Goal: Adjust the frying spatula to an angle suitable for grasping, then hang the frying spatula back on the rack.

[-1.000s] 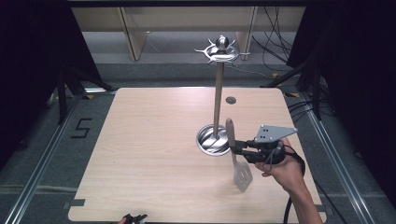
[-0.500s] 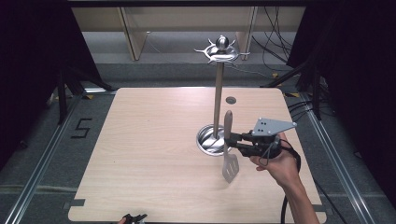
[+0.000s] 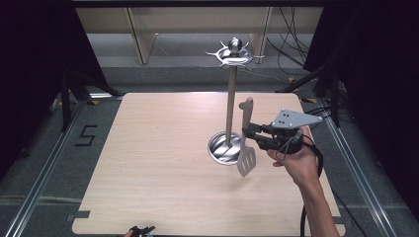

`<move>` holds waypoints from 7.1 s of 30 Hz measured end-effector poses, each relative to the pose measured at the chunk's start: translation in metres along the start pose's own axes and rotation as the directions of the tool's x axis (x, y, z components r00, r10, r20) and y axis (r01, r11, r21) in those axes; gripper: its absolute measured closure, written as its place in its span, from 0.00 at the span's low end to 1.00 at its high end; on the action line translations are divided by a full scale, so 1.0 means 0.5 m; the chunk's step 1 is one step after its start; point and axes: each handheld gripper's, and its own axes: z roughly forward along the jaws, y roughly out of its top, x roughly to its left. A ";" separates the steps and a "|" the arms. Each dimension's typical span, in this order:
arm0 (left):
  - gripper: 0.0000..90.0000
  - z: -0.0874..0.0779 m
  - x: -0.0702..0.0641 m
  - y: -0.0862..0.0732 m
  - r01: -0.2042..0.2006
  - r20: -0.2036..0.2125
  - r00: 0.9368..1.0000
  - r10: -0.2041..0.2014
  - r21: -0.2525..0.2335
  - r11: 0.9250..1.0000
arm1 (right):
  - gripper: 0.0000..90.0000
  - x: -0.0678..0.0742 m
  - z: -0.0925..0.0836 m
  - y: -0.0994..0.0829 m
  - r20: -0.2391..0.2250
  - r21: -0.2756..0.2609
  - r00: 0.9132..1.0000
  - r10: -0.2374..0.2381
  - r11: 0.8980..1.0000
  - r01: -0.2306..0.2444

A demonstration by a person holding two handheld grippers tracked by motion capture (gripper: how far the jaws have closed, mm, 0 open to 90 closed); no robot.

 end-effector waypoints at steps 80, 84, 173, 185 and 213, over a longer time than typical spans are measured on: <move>0.21 0.001 -0.001 -0.001 0.005 -0.005 1.000 -0.005 -0.004 1.000 | 0.80 -0.050 0.029 0.097 0.089 -0.002 0.995 0.042 0.999 -0.042; 0.21 0.001 0.000 -0.001 0.005 -0.007 1.000 -0.005 -0.005 1.000 | 0.74 -0.042 0.024 0.090 0.085 -0.021 0.994 0.062 0.998 -0.060; 0.21 0.000 0.003 0.006 0.015 0.006 1.000 -0.015 -0.016 1.000 | 0.41 0.035 0.002 -0.138 0.085 0.139 0.994 0.063 0.987 -0.075; 0.21 -0.002 0.002 0.005 0.008 -0.004 1.000 -0.008 -0.016 1.000 | 0.40 0.035 0.002 -0.164 0.074 0.181 0.996 0.053 0.981 -0.065; 0.21 -0.004 0.000 0.001 0.007 -0.017 1.000 -0.007 -0.014 1.000 | 0.38 0.053 0.001 -0.196 0.041 0.221 0.998 0.042 0.974 -0.050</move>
